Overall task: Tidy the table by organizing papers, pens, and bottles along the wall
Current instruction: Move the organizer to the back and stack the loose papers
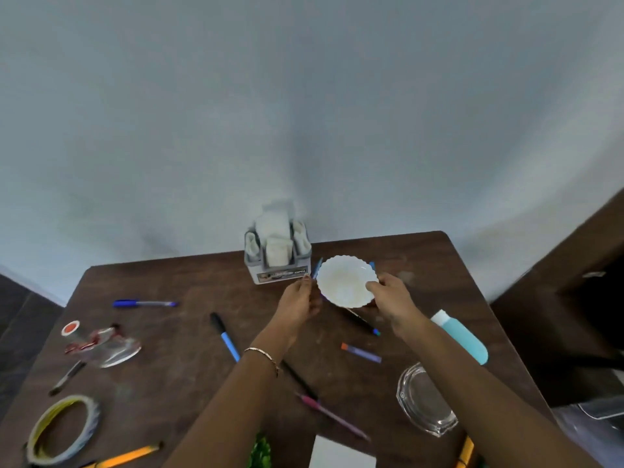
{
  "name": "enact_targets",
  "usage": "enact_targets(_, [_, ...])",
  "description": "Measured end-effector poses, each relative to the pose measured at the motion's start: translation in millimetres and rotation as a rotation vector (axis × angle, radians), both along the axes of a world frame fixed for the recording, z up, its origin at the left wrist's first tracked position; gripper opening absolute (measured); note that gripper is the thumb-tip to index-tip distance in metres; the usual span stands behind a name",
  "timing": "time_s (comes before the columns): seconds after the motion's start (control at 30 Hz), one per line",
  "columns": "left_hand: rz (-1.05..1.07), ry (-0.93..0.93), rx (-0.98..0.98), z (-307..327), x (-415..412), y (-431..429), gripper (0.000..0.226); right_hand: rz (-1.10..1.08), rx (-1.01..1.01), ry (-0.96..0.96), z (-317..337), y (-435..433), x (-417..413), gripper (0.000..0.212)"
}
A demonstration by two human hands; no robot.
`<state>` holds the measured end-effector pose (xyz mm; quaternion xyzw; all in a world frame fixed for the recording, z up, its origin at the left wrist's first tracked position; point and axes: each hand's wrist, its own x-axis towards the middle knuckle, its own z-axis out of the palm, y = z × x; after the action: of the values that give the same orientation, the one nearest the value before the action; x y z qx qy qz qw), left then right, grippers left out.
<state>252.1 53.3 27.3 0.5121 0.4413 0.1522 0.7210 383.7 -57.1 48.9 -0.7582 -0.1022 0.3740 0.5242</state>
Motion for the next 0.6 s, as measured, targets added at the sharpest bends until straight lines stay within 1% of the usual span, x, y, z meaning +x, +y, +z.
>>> enact_targets(0.07, [-0.048,0.345,0.376,-16.6,7.8,13.9,0.027,-0.007,-0.063,-0.108,-5.9,4.1,19.8,0.018])
enact_targets(0.1, [-0.052,0.471,0.517,-22.9,8.6,18.9,0.024,-0.01,-0.077,-0.136,-8.4,6.9,28.4,0.018])
enact_targets(0.13, [-0.058,0.515,0.573,-27.7,8.6,21.9,0.024,-0.019,-0.086,-0.161,-11.1,10.1,36.7,0.021])
enact_targets(0.2, [-0.098,0.527,0.615,-36.8,10.4,25.9,0.028,-0.043,-0.102,-0.198,-14.7,19.0,53.0,0.027])
enact_targets(0.3, [-0.18,0.623,0.695,-46.3,12.2,28.9,0.031,-0.054,-0.095,-0.207,-15.5,32.7,69.2,0.029])
enact_targets(0.37, [-0.202,0.655,0.735,-51.1,12.8,32.0,0.03,-0.054,-0.083,-0.2,-19.2,44.4,77.7,0.028])
enact_targets(0.5, [-0.237,0.627,0.748,-53.1,12.4,39.0,0.025,-0.071,-0.076,-0.214,-26.3,63.2,89.0,0.028])
enact_targets(0.6, [-0.317,0.598,0.754,-50.5,9.7,46.1,0.024,-0.084,-0.088,-0.212,-32.2,72.7,95.0,0.029])
